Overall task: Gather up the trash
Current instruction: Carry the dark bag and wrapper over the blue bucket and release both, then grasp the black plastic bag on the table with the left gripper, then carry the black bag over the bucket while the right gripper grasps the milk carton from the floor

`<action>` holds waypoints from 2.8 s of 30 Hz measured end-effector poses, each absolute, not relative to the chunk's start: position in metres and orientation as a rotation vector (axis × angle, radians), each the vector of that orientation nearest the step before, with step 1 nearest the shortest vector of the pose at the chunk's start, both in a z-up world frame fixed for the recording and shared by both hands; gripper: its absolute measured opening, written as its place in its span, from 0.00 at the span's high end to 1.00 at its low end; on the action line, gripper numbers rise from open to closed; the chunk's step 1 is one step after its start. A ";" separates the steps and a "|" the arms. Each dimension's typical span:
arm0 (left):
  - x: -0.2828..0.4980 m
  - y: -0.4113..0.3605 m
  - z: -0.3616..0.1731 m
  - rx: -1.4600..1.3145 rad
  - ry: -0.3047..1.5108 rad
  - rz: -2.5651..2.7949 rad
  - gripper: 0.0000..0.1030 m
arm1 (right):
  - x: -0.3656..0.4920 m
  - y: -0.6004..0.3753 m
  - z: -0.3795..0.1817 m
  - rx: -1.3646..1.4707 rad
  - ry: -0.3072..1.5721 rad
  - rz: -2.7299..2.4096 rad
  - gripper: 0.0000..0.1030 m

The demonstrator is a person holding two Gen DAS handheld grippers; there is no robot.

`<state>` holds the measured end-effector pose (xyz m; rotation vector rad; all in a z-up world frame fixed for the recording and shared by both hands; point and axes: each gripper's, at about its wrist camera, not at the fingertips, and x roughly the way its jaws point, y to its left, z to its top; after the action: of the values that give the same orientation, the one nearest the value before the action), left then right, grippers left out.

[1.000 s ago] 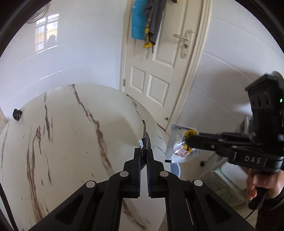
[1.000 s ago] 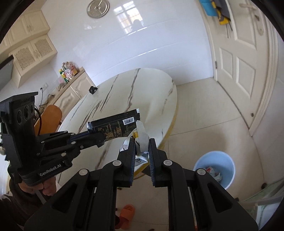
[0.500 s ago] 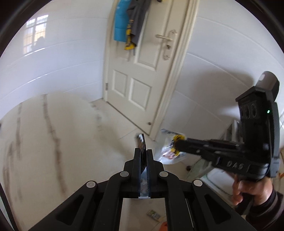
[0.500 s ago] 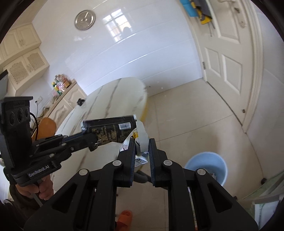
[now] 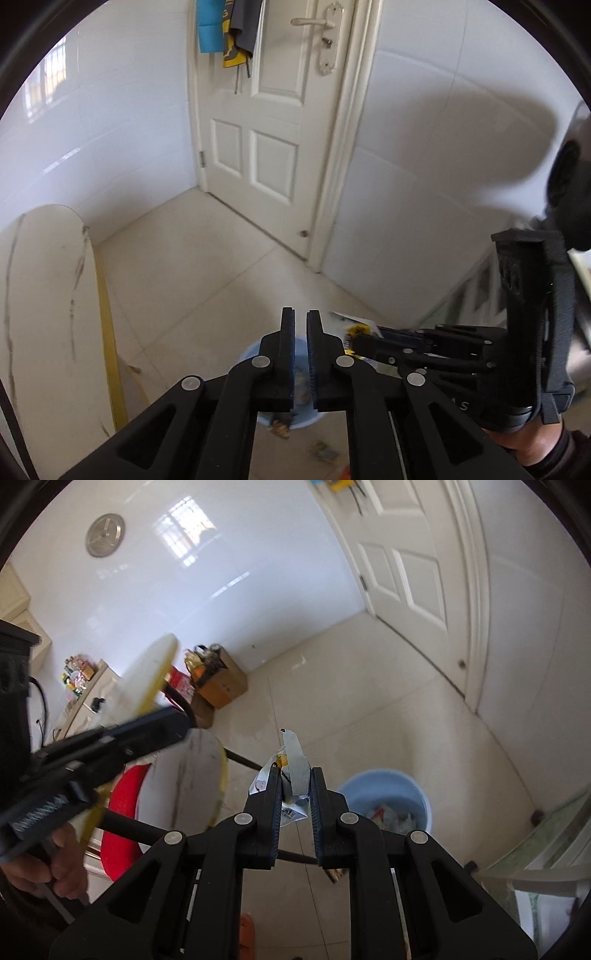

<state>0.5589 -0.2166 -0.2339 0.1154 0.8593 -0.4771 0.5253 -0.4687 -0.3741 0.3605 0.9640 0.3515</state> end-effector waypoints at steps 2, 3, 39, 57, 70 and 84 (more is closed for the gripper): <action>0.562 -0.223 -0.240 0.139 0.867 -0.470 0.90 | 0.530 -0.472 -0.390 0.337 0.992 0.327 0.86; 0.563 -0.226 -0.241 0.143 0.871 -0.467 0.86 | 0.533 -0.473 -0.397 0.338 1.003 0.323 0.86; 0.485 0.185 -0.120 0.163 0.606 0.063 0.01 | 0.457 -0.335 -0.233 0.194 0.699 0.174 0.02; 0.749 0.249 -0.223 0.084 0.898 -0.020 0.40 | 0.503 -0.333 -0.329 0.217 0.868 0.024 0.00; 0.601 0.232 -0.171 0.088 0.828 -0.033 0.65 | 0.447 -0.365 -0.346 0.236 0.921 0.020 0.00; 0.345 -0.060 -0.122 0.183 0.542 -0.333 0.65 | 0.386 -0.428 -0.454 0.289 1.015 0.075 0.01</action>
<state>0.3454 -0.0598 -0.1220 0.1829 0.5418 -0.3328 0.3857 -0.4276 -0.4540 0.2887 1.0150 0.0754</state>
